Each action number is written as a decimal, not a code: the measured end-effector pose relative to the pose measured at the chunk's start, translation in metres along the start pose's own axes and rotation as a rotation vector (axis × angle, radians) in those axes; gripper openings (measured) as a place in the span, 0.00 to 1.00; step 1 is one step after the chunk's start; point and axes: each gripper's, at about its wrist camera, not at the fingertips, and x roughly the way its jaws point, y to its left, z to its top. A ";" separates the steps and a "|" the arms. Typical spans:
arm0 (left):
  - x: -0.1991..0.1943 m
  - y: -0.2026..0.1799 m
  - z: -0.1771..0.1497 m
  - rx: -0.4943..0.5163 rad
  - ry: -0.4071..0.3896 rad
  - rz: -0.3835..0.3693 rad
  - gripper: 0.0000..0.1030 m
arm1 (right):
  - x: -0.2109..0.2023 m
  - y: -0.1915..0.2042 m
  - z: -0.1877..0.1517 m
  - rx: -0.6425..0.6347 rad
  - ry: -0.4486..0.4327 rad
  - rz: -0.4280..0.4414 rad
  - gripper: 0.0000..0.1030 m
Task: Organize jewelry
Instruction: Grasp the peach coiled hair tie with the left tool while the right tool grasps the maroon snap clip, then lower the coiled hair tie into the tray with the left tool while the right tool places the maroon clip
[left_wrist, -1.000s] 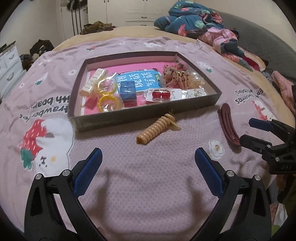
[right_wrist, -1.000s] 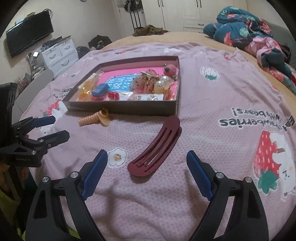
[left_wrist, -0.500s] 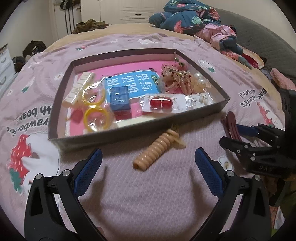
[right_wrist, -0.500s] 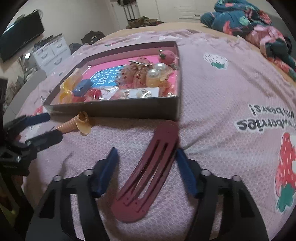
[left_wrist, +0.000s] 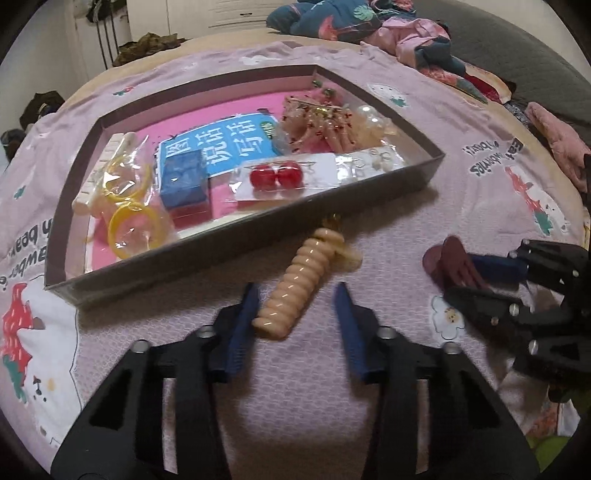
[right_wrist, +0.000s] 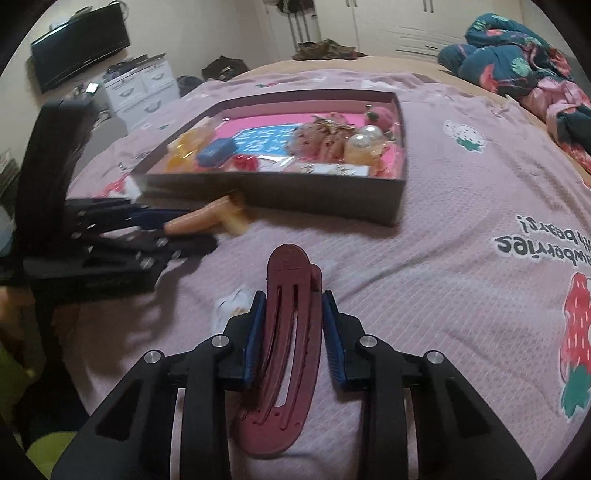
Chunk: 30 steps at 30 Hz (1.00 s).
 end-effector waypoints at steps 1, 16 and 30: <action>0.000 -0.002 -0.001 0.003 -0.001 0.002 0.21 | -0.002 0.002 -0.002 -0.003 0.003 0.007 0.28; -0.026 0.005 -0.020 -0.092 -0.035 -0.022 0.11 | -0.014 0.021 -0.006 -0.023 0.011 0.052 0.28; -0.071 0.037 -0.039 -0.219 -0.106 -0.010 0.10 | -0.020 0.053 0.009 -0.092 -0.013 0.090 0.28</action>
